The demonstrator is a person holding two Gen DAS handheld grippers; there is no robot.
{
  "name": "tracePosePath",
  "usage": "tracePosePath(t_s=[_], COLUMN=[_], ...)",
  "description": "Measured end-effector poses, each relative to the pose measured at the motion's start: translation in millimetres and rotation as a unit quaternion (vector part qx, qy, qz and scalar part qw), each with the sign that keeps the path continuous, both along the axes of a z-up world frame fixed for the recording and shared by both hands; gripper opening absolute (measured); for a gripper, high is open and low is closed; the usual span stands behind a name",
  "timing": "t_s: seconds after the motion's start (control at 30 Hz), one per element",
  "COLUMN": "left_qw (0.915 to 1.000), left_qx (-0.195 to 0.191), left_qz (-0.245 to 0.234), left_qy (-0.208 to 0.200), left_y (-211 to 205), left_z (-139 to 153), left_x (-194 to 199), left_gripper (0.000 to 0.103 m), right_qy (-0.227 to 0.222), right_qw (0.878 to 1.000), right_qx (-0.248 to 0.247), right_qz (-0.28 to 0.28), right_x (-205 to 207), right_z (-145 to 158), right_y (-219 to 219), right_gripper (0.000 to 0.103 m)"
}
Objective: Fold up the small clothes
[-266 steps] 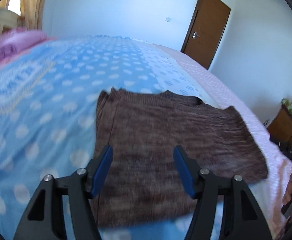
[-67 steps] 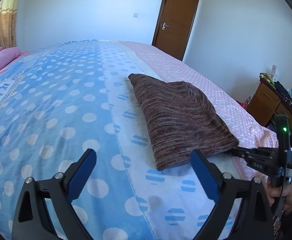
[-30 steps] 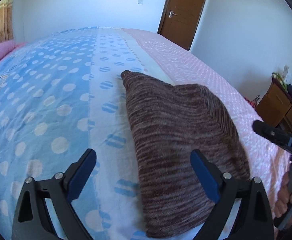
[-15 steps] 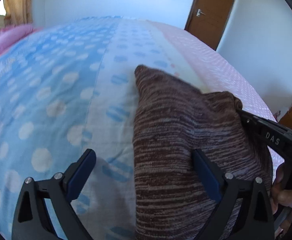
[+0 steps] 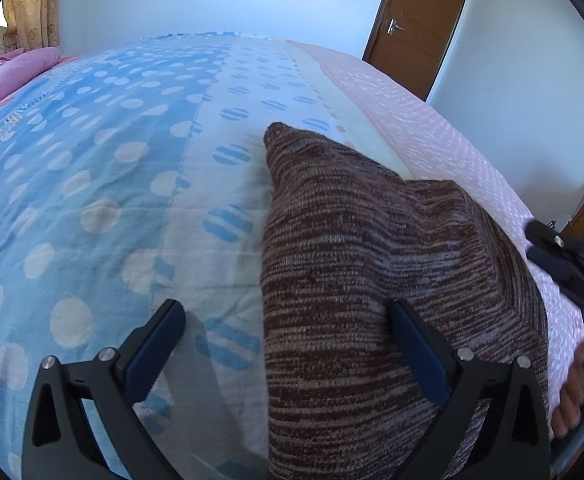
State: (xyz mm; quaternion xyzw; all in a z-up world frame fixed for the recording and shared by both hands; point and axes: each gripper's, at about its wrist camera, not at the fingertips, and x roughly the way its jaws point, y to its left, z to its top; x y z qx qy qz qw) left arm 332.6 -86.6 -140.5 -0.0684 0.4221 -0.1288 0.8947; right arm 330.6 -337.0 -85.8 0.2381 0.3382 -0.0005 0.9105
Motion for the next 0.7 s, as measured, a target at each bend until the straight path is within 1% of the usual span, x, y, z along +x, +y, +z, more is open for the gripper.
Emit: tracePosePath(t_s=[0.03,0.1,0.13,0.17,0.23,0.33,0.4,0.47,0.5,0.53,0.63,0.67,0.7], left_qw=[1.0000,1.0000,1.0000,1.0000,1.0000,1.0000,1.0000,0.9999,0.9997,0.9995,0.9978,0.9968,0.9963], left_qx=[0.001,0.002,0.002,0.002,0.001,0.003,0.005,0.003,0.004,0.009,0.012,0.021,0.037], left_qz=[0.000,0.000,0.000,-0.001,-0.002,-0.004,-0.008,-0.016,-0.021,-0.030,-0.061,-0.073,-0.074], left_qy=[-0.001,-0.001,-0.001,-0.001,-0.001,0.000,-0.001,-0.005,-0.007,-0.008,-0.022,-0.025,-0.024], left_y=[-1,0,0,0,0,-1,-2,-4,-6,-10,-25,-33,-38], left_z=[0,0,0,0,0,0,0,4,5,8,16,16,13], left_x=[0,0,0,0,-1,-2,-3,-6,-6,-7,-9,-8,-5], left_gripper=[0.103,0.103,0.103,0.103,0.103,0.103,0.103,0.102,0.098,0.095,0.094,0.095,0.096], right_qy=[0.009,0.019,0.023,0.029,0.033,0.022,0.019,0.014,0.014,0.015,0.017,0.019,0.020], right_qw=[1.000,0.998,0.996,0.996,0.996,0.996,0.996,0.993,0.992,0.992,0.992,0.993,0.993], right_qx=[0.025,0.063,0.078,0.080,0.066,0.043,0.043,0.073,0.081,0.076,0.059,0.052,0.043], right_qz=[0.004,0.017,0.026,0.033,0.045,0.070,0.075,0.094,0.098,0.100,0.106,0.107,0.109], right_x=[-7,-15,-18,-19,-16,-13,-14,-15,-16,-17,-13,-11,-9], right_z=[-4,-13,-21,-26,-33,-31,-31,-32,-34,-34,-35,-37,-38], right_y=[-2,0,3,8,18,29,31,31,31,34,40,42,46], right_gripper=[0.057,0.059,0.059,0.059,0.061,0.073,0.073,0.073,0.073,0.073,0.073,0.073,0.073])
